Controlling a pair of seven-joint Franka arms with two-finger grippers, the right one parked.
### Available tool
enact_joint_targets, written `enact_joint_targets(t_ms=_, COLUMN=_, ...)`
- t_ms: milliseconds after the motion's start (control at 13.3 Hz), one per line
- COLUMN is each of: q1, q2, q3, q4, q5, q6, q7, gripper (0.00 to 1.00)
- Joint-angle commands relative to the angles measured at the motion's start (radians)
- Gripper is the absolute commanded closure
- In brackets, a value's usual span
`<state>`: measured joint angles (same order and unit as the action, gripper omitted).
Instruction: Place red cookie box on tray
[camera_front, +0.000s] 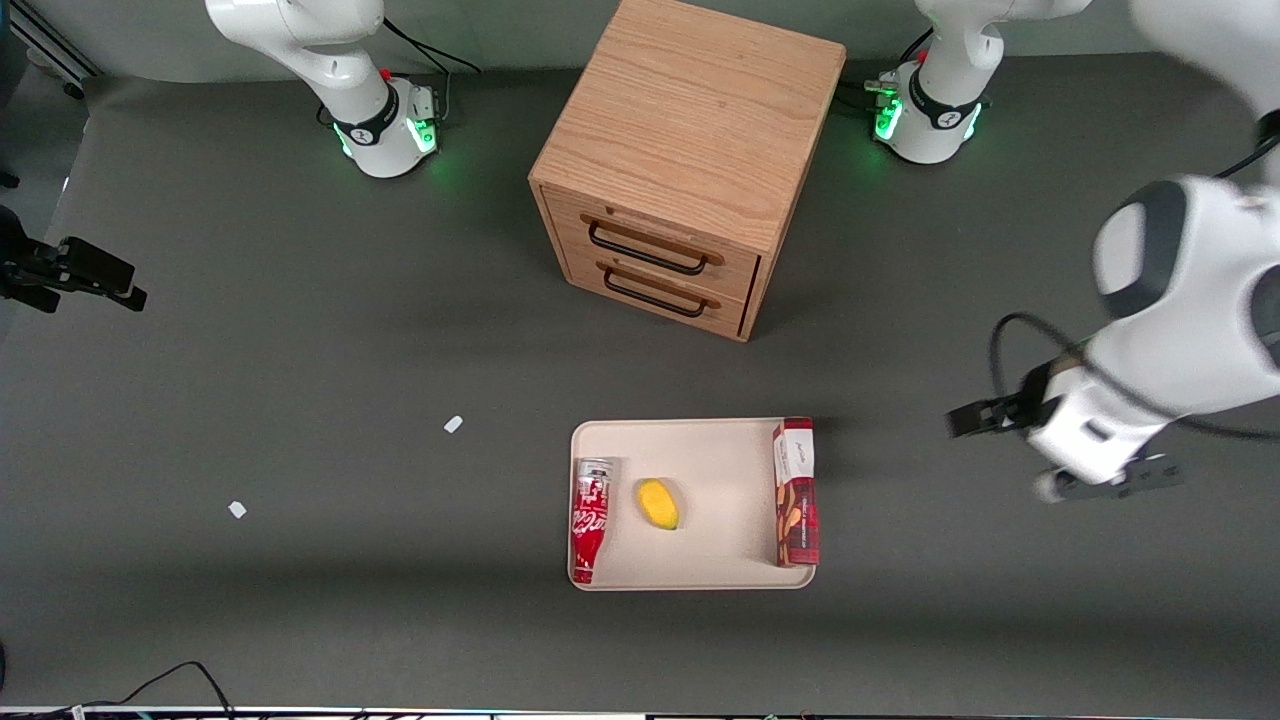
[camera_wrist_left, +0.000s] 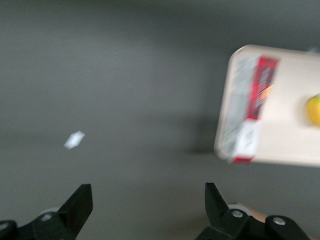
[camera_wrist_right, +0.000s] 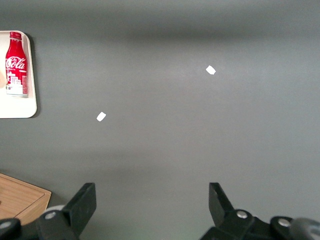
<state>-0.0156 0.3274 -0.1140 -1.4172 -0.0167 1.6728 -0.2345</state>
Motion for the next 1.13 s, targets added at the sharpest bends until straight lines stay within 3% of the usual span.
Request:
enact_joint_targets(t_ms=0, q1=0.06, q2=-0.192, q3=0.023, q4=-0.13, q5=0.023, q6=-0.067, q7=0.137, gripper=0.0)
enact_joint_targets(t_ms=452, q1=0.086, q2=-0.427, q3=0.062, q4=-0.155, q5=0.026, q6=-0.206, q7=0.238, gripper=0.0)
enact_joint_targets(t_ms=1054, q1=0.088, q2=-0.462, q3=0.063, q4=-0.184, q5=0.026, q6=-0.232, q7=0.244, gripper=0.0)
